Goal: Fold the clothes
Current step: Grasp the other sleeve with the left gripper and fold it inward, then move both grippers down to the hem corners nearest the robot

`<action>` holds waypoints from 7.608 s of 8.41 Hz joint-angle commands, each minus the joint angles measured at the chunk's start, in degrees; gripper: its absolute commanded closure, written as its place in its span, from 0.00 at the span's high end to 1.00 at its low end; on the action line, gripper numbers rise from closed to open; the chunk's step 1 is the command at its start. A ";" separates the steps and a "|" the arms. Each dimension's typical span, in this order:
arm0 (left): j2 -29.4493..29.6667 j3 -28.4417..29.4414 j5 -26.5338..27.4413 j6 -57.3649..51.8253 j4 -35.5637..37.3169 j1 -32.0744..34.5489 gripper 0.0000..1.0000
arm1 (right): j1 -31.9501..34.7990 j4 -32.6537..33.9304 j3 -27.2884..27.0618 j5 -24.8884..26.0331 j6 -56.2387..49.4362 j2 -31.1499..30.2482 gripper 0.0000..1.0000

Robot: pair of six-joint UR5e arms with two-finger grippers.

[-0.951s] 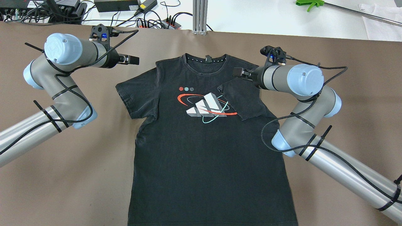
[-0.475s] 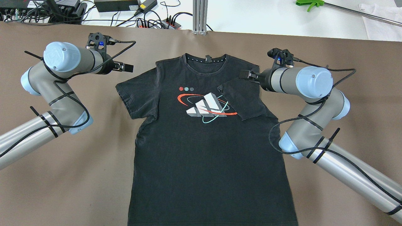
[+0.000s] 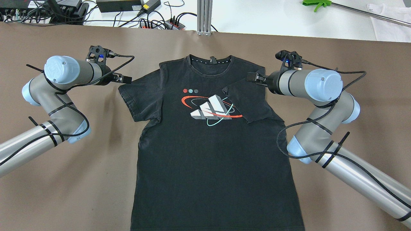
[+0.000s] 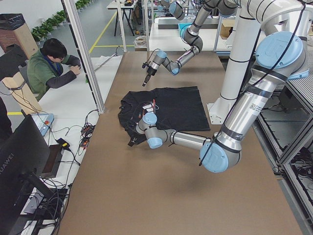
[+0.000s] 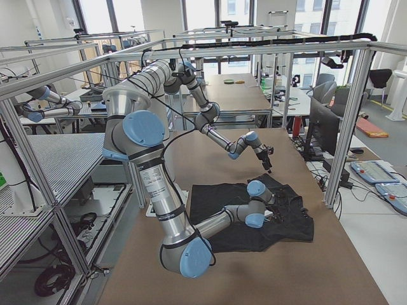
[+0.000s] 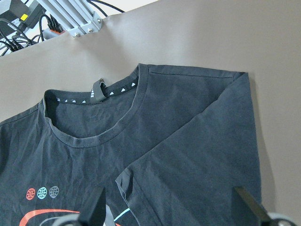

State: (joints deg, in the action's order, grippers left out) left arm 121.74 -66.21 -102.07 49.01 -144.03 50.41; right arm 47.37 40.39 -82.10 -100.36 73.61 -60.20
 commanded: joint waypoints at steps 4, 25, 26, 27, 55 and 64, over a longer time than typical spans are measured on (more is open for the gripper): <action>-0.72 -0.68 -0.24 0.73 -0.46 -1.71 1.00 | 0.00 -0.05 0.01 0.34 0.04 -0.53 0.94; 7.14 -20.35 -2.79 10.80 28.38 -4.17 0.00 | 0.00 -0.13 -1.21 0.43 -0.05 -2.72 0.94; 12.15 -19.15 -1.91 13.71 32.63 -6.70 0.00 | 0.00 -0.13 -2.00 0.43 -0.05 -3.77 0.94; 16.90 -15.13 1.05 16.09 33.37 -8.12 0.00 | 0.00 -0.22 -2.53 0.43 -0.05 -4.31 0.94; -8.10 -40.05 6.97 36.59 24.32 -21.58 1.00 | -7.71 -10.30 -22.15 -35.09 3.03 -35.16 0.94; -10.21 -40.58 7.15 36.68 24.24 -21.67 1.00 | -18.36 -18.76 -15.72 -32.62 5.73 -36.30 0.94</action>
State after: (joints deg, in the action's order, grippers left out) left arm 111.58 -106.80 -94.93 85.62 -119.71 28.74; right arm 29.72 22.26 -97.87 -132.80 77.05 -96.48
